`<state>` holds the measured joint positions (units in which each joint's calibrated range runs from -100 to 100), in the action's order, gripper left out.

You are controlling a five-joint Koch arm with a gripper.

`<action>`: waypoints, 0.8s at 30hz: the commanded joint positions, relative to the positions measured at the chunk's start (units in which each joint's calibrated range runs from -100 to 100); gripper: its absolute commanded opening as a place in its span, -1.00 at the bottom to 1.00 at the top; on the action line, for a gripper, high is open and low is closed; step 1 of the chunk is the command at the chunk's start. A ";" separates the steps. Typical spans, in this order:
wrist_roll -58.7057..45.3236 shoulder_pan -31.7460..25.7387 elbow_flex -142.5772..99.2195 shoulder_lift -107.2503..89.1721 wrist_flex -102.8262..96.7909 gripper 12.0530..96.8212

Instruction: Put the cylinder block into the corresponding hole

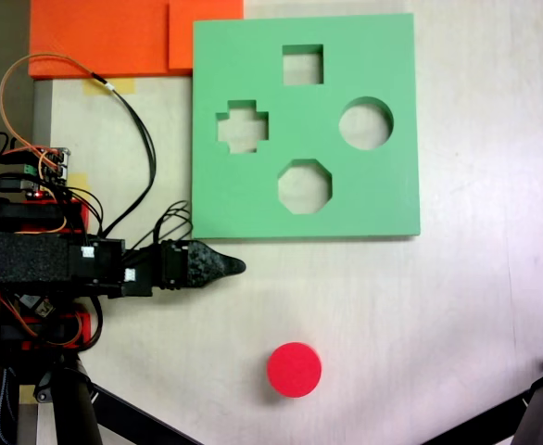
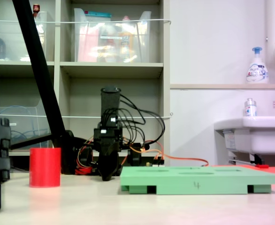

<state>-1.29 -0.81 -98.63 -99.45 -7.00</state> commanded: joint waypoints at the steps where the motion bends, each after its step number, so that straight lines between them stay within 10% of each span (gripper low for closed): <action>1: 0.20 0.00 -1.37 -0.55 5.41 -0.13; 14: 0.98 1.22 -1.37 -0.55 4.45 -0.05; 24: 32.28 7.13 -1.37 -0.55 -38.40 -0.12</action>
<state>24.30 5.93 -99.02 -99.32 -34.61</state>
